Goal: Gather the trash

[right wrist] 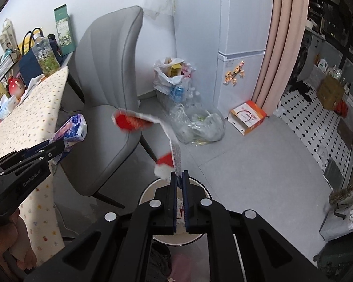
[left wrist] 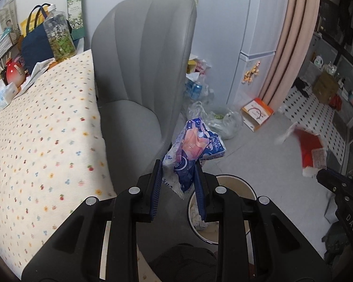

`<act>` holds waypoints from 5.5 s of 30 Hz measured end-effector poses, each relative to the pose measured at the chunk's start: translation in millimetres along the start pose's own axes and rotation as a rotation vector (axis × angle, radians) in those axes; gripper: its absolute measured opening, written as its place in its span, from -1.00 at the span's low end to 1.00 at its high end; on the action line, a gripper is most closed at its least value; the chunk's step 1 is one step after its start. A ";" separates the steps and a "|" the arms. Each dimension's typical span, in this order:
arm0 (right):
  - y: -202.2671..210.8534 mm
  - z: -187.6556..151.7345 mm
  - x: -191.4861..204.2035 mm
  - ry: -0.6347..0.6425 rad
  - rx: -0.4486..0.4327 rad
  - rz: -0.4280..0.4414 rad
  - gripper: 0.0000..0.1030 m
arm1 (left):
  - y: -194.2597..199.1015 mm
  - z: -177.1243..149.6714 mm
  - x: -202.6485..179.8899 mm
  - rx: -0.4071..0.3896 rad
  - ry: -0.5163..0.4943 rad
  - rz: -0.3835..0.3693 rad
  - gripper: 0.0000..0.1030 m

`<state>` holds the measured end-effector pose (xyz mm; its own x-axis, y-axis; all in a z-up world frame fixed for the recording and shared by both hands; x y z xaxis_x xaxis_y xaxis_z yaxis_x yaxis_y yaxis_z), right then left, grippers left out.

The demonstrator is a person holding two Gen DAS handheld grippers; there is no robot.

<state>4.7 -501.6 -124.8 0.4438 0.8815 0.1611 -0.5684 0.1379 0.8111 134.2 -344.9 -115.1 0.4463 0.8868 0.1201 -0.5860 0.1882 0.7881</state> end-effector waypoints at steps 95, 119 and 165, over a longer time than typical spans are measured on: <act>161.6 -10.1 177.4 0.250 -0.256 0.131 0.85 | 178.0 -60.0 203.2 -0.242 0.310 0.182 0.88; 201.8 -30.3 202.6 0.294 -0.286 0.179 0.85 | 239.4 -90.8 225.6 -0.305 0.354 0.295 0.88; 167.6 -27.1 202.1 0.267 -0.258 0.177 0.85 | 222.1 -88.3 223.3 -0.285 0.383 0.318 0.88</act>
<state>-19.7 -288.1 28.4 0.1477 0.9833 0.1064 -0.7900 0.0526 0.6108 44.0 -67.8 33.5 -0.0276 0.9981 0.0548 -0.8344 -0.0532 0.5486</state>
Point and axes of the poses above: each gripper's, at about its wrist camera, not at the fingertips, and y roughly against the way its jaws point, x to its left, z to its top, the point moved 1 cm from there along -y, roughly the way its jaws point, and after that the axes turned 8 degrees about z, right-handed, at the moved point
